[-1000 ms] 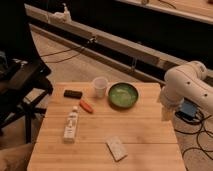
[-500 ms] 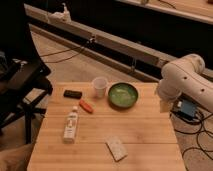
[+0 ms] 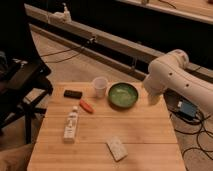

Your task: Drag the ceramic bowl in a circle

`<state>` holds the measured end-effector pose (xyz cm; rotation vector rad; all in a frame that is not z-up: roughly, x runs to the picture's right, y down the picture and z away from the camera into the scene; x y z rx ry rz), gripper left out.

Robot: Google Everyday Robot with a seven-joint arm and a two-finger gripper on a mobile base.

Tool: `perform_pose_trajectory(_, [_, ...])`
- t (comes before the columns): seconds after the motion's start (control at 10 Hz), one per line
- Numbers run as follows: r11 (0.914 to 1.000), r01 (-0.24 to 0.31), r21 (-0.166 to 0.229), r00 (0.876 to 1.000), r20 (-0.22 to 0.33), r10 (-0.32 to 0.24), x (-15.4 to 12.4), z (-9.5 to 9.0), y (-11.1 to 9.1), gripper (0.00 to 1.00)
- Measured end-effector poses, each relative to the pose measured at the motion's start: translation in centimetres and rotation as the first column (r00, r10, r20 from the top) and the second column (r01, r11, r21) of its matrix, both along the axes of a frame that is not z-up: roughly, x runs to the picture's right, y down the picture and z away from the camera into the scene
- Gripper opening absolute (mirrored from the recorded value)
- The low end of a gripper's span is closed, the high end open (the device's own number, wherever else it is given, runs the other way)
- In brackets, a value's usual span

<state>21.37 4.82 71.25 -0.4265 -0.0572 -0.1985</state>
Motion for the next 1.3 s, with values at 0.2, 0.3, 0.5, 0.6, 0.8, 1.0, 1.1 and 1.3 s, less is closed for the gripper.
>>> perform_pose_trajectory(0.2, [0.9987, 0.046, -0.022, 0.999, 0.019, -0.045, -2.0, 1.5, 1.2, 0.65])
perform_pose_trajectory(0.3, [0.998, 0.058, -0.025, 0.998, 0.024, -0.057, -2.8, 1.9, 1.3, 0.65])
perform_pose_trajectory(0.5, [0.9982, 0.054, -0.025, 0.998, 0.017, -0.053, -2.3, 1.8, 1.3, 0.65])
perform_pose_trajectory(0.6, [0.9983, 0.052, -0.026, 0.998, 0.019, -0.052, -2.4, 1.8, 1.3, 0.65])
perform_pose_trajectory(0.8, [0.9988, 0.037, -0.032, 0.999, 0.022, -0.036, -2.4, 2.4, 1.6, 0.65])
perform_pose_trajectory(1.0, [0.9987, 0.008, -0.05, 0.999, 0.033, -0.006, -3.0, 4.4, 2.3, 0.65])
perform_pose_trajectory(1.1, [0.9979, -0.009, -0.064, 0.999, 0.036, 0.011, -3.3, 5.5, 2.9, 0.65])
perform_pose_trajectory(1.3, [0.9947, -0.05, -0.09, 0.997, 0.051, 0.054, -3.6, 7.4, 3.8, 0.65])
